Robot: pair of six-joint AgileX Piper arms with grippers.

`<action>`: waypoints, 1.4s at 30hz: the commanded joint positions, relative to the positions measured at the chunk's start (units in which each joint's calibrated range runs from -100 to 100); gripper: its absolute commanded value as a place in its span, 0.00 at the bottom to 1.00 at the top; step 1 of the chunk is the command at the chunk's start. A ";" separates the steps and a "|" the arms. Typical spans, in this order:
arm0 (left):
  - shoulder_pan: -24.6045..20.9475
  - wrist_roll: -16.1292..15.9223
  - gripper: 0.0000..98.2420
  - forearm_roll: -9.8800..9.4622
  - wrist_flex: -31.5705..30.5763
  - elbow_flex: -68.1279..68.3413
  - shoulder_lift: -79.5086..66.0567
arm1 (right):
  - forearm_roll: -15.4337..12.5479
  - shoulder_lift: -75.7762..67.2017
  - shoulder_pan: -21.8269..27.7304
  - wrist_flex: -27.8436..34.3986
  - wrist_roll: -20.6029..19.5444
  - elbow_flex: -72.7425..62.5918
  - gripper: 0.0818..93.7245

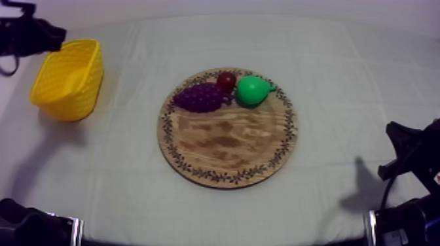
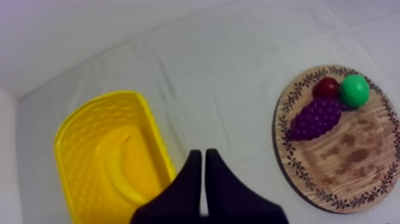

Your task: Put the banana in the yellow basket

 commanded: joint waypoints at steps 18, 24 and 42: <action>-7.15 1.74 0.00 -4.98 -11.17 51.35 -58.03 | -0.03 -0.04 0.03 0.00 -0.03 -0.03 0.00; -7.15 0.99 0.00 -4.83 -13.11 57.99 -64.55 | -0.03 -0.04 0.03 0.00 -0.01 -0.03 0.00; -5.08 20.12 0.00 -8.45 -23.70 62.55 -65.55 | -0.03 -0.04 0.03 0.00 -0.03 -0.03 0.00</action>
